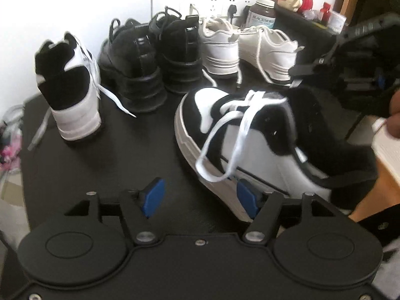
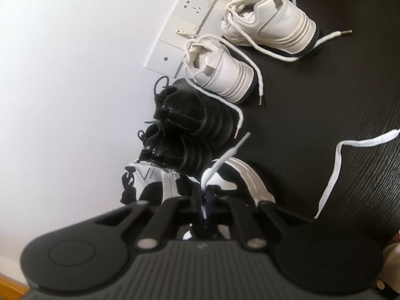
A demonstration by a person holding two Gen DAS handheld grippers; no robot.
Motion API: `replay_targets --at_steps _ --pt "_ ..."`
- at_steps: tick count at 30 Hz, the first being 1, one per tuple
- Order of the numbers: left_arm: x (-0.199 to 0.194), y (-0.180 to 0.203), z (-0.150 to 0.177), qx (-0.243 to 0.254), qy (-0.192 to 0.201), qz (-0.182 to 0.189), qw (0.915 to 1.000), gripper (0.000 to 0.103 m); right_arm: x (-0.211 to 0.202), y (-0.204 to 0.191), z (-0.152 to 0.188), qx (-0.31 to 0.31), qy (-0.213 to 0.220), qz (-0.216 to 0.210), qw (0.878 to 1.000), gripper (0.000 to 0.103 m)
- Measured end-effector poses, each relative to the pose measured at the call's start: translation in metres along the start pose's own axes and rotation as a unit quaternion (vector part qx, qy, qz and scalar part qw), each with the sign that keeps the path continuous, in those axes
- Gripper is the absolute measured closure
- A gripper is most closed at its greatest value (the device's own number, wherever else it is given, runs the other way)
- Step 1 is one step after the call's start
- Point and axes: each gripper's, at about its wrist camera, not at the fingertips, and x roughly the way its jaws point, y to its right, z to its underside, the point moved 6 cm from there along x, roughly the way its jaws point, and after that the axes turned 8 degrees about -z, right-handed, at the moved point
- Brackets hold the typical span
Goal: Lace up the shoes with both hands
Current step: 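Lift the sneaker with the right gripper while the left gripper moves back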
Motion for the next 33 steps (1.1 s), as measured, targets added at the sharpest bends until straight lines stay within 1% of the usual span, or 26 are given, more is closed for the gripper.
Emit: replay_targets --at_steps 2,4,5,8,10,11,13,15,16,19,22,24,27,31,33 --pt "0.001 -0.002 0.0 -0.014 0.023 -0.014 0.9995 0.037 0.0 0.0 0.0 -0.002 0.0 0.001 1.0 0.099" --pt "-0.001 -0.011 0.001 -0.053 0.05 -0.021 0.9971 0.034 0.0 0.0 0.001 -0.007 -0.001 0.005 1.0 0.099" --pt "-0.001 -0.015 0.001 -0.073 0.064 -0.023 0.995 0.032 -0.001 0.0 0.002 -0.01 -0.002 0.007 1.0 0.099" --pt "-0.004 -0.025 0.001 -0.122 0.099 -0.029 0.9872 0.031 -0.001 0.001 0.003 -0.014 -0.003 0.012 1.0 0.099" --pt "-0.006 -0.027 -0.002 -0.143 0.123 -0.033 0.9815 0.03 -0.002 0.002 0.003 -0.015 -0.004 0.016 1.0 0.099" --pt "-0.007 -0.026 -0.004 -0.144 0.13 -0.03 0.9806 0.025 -0.002 0.002 0.003 -0.016 -0.004 0.017 1.0 0.099" --pt "-0.008 -0.022 -0.007 -0.138 0.138 -0.022 0.9805 0.024 -0.002 0.002 0.004 -0.018 -0.004 0.019 1.0 0.099" --pt "-0.007 -0.019 -0.009 -0.133 0.139 -0.024 0.981 0.022 -0.003 0.0 0.004 -0.021 -0.004 0.02 1.0 0.099" --pt "-0.006 -0.019 -0.009 -0.136 0.137 -0.023 0.9809 0.02 -0.003 0.0 0.004 -0.022 -0.004 0.02 1.0 0.099" --pt "0.0 -0.024 -0.009 -0.142 0.125 -0.025 0.9816 0.015 -0.004 -0.001 0.004 -0.022 -0.003 0.02 1.0 0.099" --pt "0.008 -0.032 -0.007 -0.145 0.107 -0.06 0.9818 0.015 -0.003 -0.001 0.005 -0.02 -0.003 0.02 1.0 0.099" --pt "0.013 -0.039 -0.005 -0.155 0.094 -0.078 0.9803 0.015 -0.003 -0.001 0.005 -0.02 -0.003 0.019 1.0 0.099" --pt "0.018 -0.04 -0.004 -0.15 0.09 -0.09 0.9804 0.015 -0.002 -0.001 0.006 -0.021 -0.003 0.019 1.0 0.099" --pt "0.027 -0.025 -0.001 -0.111 0.072 -0.079 0.9879 0.015 -0.001 -0.002 0.005 -0.02 -0.003 0.019 1.0 0.099" --pt "0.03 -0.026 -0.001 -0.117 0.069 -0.074 0.9879 0.016 -0.002 -0.002 0.005 -0.02 -0.003 0.019 1.0 0.099"
